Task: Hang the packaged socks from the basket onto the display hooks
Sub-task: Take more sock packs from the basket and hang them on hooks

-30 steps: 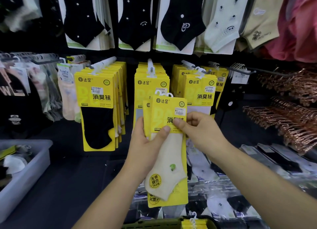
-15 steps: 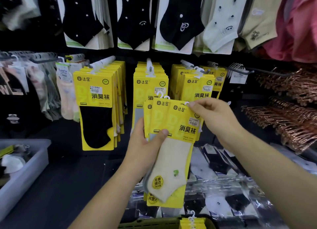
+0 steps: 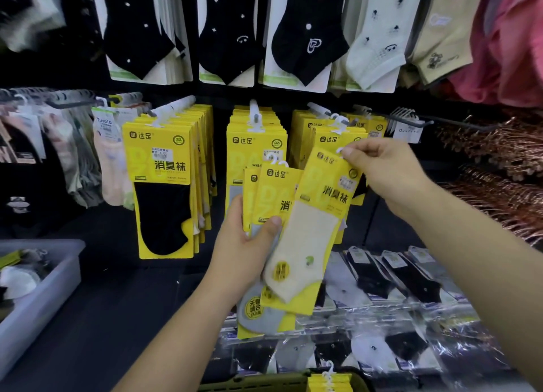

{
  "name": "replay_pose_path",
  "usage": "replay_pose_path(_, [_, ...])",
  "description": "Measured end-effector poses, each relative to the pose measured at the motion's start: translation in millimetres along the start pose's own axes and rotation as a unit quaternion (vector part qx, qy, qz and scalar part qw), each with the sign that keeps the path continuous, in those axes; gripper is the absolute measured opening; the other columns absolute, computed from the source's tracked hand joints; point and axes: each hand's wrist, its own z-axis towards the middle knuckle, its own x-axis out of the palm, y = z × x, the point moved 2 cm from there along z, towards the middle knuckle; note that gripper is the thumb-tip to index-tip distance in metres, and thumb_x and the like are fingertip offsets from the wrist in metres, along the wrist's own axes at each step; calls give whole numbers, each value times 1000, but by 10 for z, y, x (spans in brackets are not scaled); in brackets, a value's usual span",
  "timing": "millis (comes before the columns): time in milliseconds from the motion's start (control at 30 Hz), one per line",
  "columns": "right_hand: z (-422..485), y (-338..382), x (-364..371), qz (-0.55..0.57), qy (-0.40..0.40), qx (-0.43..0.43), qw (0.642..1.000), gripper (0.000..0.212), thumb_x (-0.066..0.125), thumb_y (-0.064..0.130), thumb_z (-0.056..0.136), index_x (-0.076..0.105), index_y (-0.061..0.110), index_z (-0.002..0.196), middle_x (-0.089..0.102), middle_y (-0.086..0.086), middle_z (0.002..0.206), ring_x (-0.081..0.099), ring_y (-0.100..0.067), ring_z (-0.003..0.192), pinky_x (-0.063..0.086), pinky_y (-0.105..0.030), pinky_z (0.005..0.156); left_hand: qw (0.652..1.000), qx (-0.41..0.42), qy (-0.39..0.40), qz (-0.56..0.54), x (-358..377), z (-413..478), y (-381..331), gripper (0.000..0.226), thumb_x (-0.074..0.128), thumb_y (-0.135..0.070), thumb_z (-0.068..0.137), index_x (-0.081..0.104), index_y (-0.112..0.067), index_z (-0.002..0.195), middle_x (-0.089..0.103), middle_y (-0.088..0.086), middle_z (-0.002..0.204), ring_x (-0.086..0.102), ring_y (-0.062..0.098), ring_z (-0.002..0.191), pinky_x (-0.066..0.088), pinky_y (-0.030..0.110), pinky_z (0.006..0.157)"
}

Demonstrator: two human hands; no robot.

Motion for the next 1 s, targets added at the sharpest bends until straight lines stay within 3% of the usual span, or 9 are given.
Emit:
replay_pose_path(67, [137,31,-83,6,-32,-1,999,16,70,19,93,72,24,78,71,6,78,62,4,61,46,-9,57,1000,4,-7,-2,-58,24,-4,32,69,-14,102,61,-38,122,78,-17,115,74,7,110,61,35,92])
replay_pose_path(267, [469,99,-161,-55,-66,-61,994,13,69,20,93,74,22,81,72,-1,79,63,-9,69,52,-25,66,1000,11,-9,2,-151,67,-25,30,69,-16,103,60,-37,123,77,-21,113,74,2,106,61,19,81])
replay_pose_path(400, [532,138,-102,-126,-57,-122,983,14,64,17,95,74,20,85,69,7,77,58,4,64,42,-6,58,1000,13,-10,-1,-142,70,-32,29,70,-17,102,61,-38,121,77,-19,113,74,2,106,60,19,81])
replay_pose_path(567, [445,90,-77,-176,-69,-149,971,19,59,13,95,74,24,91,65,18,80,56,17,67,37,0,59,1000,7,-7,-13,-112,53,-43,32,71,-16,102,63,-41,119,78,-19,114,75,2,106,59,16,79])
replay_pose_path(633, [365,51,-99,-188,-108,-152,964,17,59,15,92,74,21,99,67,13,87,60,8,82,44,-8,71,1000,1,-5,-22,-102,48,-42,31,71,-17,102,64,-41,118,79,-15,116,76,6,108,62,20,80])
replay_pose_path(700, [222,7,-98,-189,-145,-147,960,16,61,19,90,70,22,103,68,6,96,61,-14,98,50,-29,83,1000,-6,-3,-27,-94,41,-39,30,71,-18,101,64,-42,118,79,-12,117,76,9,109,64,25,83])
replay_pose_path(767, [-2,-37,-35,-159,-155,-138,965,8,63,22,90,66,22,97,66,6,96,58,-9,88,49,-27,78,999,-10,-1,-30,-85,36,-35,29,71,-19,101,65,-41,119,79,-11,119,76,9,110,64,29,87])
replay_pose_path(900, [-466,-154,277,-45,-11,-34,998,20,74,43,86,67,24,88,66,14,74,54,5,62,42,-10,55,999,-15,6,-38,-41,19,-57,36,74,-30,93,64,-30,128,79,-7,121,76,13,112,65,38,93])
replay_pose_path(1000, [-646,-233,469,16,77,49,996,27,74,44,85,70,17,87,70,-8,77,60,-6,62,47,-18,53,999,-23,12,-40,11,-9,-60,40,78,-27,92,63,-28,129,79,-5,121,76,17,112,63,46,94])
